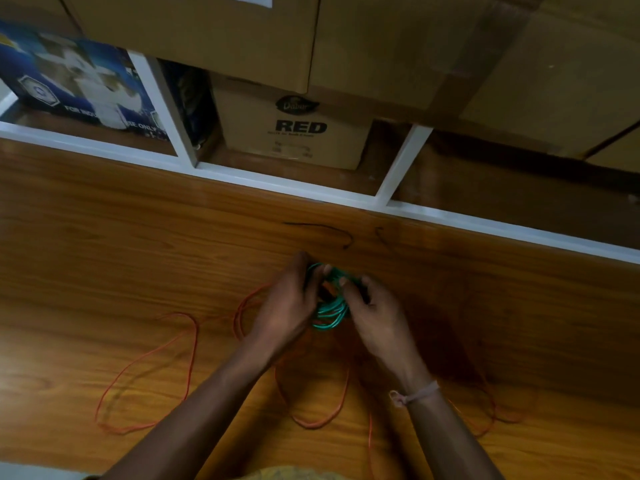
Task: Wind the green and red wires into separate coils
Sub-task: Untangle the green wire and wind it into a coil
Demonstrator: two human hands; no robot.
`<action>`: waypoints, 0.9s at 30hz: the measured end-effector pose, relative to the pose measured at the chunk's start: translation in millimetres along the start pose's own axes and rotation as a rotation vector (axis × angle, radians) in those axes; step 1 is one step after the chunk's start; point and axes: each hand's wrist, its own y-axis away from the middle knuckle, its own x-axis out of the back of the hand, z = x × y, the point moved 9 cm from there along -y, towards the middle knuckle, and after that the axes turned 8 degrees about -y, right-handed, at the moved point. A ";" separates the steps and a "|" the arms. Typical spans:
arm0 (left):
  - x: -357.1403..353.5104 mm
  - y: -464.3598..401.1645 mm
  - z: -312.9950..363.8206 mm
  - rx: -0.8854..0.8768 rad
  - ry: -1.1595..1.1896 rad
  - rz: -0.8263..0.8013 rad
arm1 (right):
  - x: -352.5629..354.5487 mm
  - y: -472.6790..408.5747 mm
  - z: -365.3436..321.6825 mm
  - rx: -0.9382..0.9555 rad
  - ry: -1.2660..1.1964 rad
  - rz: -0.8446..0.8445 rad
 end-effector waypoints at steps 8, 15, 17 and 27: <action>10.0 -25.6 -18.1 0.062 -0.057 -0.052 | 62.9 -81.6 -31.3 0.127 0.225 0.107; 11.0 -23.4 -22.5 0.099 -0.022 -0.070 | 74.3 -171.7 24.4 0.029 0.597 0.262; 13.2 -21.6 -21.3 0.083 -0.009 -0.066 | 74.2 -179.4 30.0 0.038 0.696 0.288; 27.5 -10.2 -15.1 0.048 0.019 -0.041 | 58.1 -151.3 5.2 -0.029 0.493 0.085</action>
